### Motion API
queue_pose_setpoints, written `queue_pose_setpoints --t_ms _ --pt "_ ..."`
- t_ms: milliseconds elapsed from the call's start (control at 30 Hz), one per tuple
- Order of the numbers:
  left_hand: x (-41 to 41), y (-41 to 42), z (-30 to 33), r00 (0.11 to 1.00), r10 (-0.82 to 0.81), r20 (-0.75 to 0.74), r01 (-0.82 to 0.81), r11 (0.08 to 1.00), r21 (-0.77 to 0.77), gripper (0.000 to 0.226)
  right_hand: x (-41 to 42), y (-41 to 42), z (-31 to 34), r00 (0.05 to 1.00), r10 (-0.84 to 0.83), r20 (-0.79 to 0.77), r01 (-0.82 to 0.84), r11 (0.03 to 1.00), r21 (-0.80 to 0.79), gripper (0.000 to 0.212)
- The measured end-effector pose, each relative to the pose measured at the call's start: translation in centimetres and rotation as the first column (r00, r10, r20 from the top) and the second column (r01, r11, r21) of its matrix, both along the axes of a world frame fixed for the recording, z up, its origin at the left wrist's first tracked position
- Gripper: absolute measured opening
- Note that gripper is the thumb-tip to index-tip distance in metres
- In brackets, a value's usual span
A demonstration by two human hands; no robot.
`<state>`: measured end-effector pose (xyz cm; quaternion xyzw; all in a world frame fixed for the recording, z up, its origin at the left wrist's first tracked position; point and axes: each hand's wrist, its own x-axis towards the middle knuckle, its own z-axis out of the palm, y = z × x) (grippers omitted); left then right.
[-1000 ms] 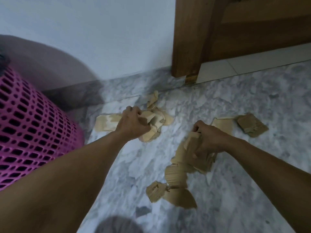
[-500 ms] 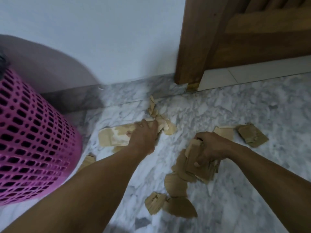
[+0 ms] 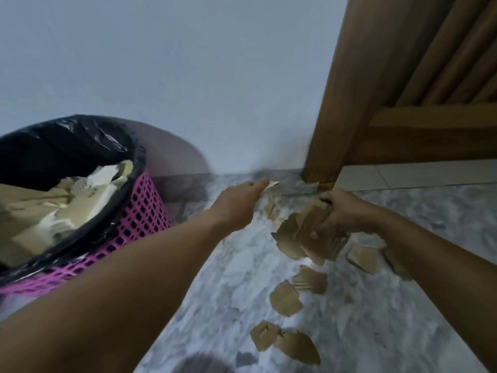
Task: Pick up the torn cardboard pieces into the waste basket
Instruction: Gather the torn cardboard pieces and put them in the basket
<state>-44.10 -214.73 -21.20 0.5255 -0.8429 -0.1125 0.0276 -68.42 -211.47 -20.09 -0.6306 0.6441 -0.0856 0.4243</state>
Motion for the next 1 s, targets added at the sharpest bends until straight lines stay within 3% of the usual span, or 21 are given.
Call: queue_pose_setpoints --t_ms 133,267,367,467,600,700,800,933,1000 --pt "2.3 -0.7 7.9 0.999 0.046 -0.015 -0.047 0.996 -0.071 0.077 3.5 -2.6 7.0 0.998 0.054 -0.024 -0.056 0.994 -0.096 0.043" --pt "7.0 -0.4 16.4 0.976 0.159 -0.15 -0.185 0.967 -0.173 0.079 8.7 -4.7 14.8 0.986 0.12 -0.116 -0.146 0.957 -0.25 0.037" --pt "11.8 0.4 21.6 0.935 0.247 -0.256 -0.302 0.93 -0.208 0.079 13.3 -5.6 20.2 0.988 0.143 -0.052 -0.152 0.941 -0.303 0.044" --pt "16.8 1.2 24.9 0.897 0.306 -0.319 -0.385 0.895 -0.225 0.077 17.9 -5.5 24.2 0.983 0.179 -0.032 -0.179 0.927 -0.331 0.039" --pt "23.3 2.5 25.3 0.85 0.416 -0.322 -0.494 0.842 -0.215 0.076 25.1 -6.6 26.4 0.977 0.215 0.003 -0.201 0.919 -0.34 0.055" --pt "26.6 3.2 22.8 0.879 0.395 -0.266 -0.461 0.847 -0.266 0.078 29.9 -7.3 26.2 0.976 0.216 -0.016 -0.208 0.911 -0.355 0.08" --pt "29.2 4.1 18.8 0.894 0.421 -0.151 -0.447 0.855 -0.262 0.075 34.0 -6.6 24.4 0.98 0.199 -0.01 -0.189 0.912 -0.364 0.083" --pt "30.7 6.2 13.3 0.839 0.513 0.18 -0.534 0.839 0.099 0.113 37.4 -5.4 18.7 0.981 0.19 -0.043 -0.195 0.944 -0.266 0.074" --pt "31.2 6.9 11.5 0.826 0.509 0.241 -0.558 0.797 0.229 0.115 38.1 -5.0 16.3 0.969 0.203 -0.141 -0.234 0.937 -0.259 0.072"
